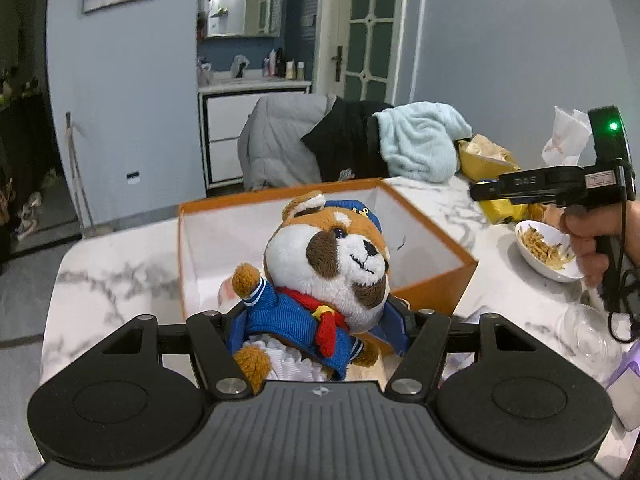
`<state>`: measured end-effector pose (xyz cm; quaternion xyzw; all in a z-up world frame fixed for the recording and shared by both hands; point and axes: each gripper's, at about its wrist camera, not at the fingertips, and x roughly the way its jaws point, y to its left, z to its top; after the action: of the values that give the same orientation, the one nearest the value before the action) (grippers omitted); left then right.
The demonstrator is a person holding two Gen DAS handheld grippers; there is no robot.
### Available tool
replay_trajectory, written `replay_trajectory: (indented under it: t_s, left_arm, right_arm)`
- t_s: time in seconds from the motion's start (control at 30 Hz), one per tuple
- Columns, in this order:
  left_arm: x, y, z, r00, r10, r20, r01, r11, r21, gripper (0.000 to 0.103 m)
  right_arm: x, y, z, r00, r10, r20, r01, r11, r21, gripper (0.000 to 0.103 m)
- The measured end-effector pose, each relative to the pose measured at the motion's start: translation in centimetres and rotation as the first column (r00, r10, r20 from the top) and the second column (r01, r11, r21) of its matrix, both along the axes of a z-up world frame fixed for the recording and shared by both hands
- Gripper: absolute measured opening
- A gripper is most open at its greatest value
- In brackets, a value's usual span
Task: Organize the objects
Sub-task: 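Carry the dog plush and tape measure over the orange box with both tools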
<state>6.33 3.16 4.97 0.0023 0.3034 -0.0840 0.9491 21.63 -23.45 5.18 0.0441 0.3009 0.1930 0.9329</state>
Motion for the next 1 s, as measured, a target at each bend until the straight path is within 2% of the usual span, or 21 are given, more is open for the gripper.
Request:
replay_trajectory:
  t_s: [0.2, 0.37, 0.63, 0.8, 1.0]
  left_arm:
    - [2.1, -1.7, 1.4, 0.999, -0.026, 0.044, 0.025, 1.000, 0.019, 0.075]
    - [4.7, -1.7, 1.7, 0.997, 0.019, 0.068, -0.018, 1.000, -0.013, 0.075]
    - [8.1, -0.7, -0.8, 0.996, 0.090, 0.013, -0.090, 0.996, 0.017, 0.075]
    - [9.4, 0.7, -2.6, 0.990, 0.140, -0.026, -0.139, 0.990, 0.031, 0.075]
    - [10.6, 1.6, -3.8, 0.985, 0.167, -0.048, -0.164, 0.984, 0.069, 0.075]
  right_arm:
    - [-1.4, 2.4, 1.0, 0.997, 0.064, 0.046, -0.065, 0.998, 0.018, 0.052]
    - [-2.6, 4.0, 1.3, 0.990, 0.120, 0.073, -0.123, 0.992, 0.039, 0.052]
    - [-3.3, 7.9, -0.9, 0.974, 0.220, 0.046, -0.220, 0.976, -0.009, 0.052]
    - [-2.6, 9.4, -2.7, 0.970, 0.239, 0.034, -0.236, 0.969, -0.080, 0.052]
    - [-1.8, 10.3, -4.5, 0.965, 0.263, -0.016, -0.263, 0.957, -0.120, 0.052]
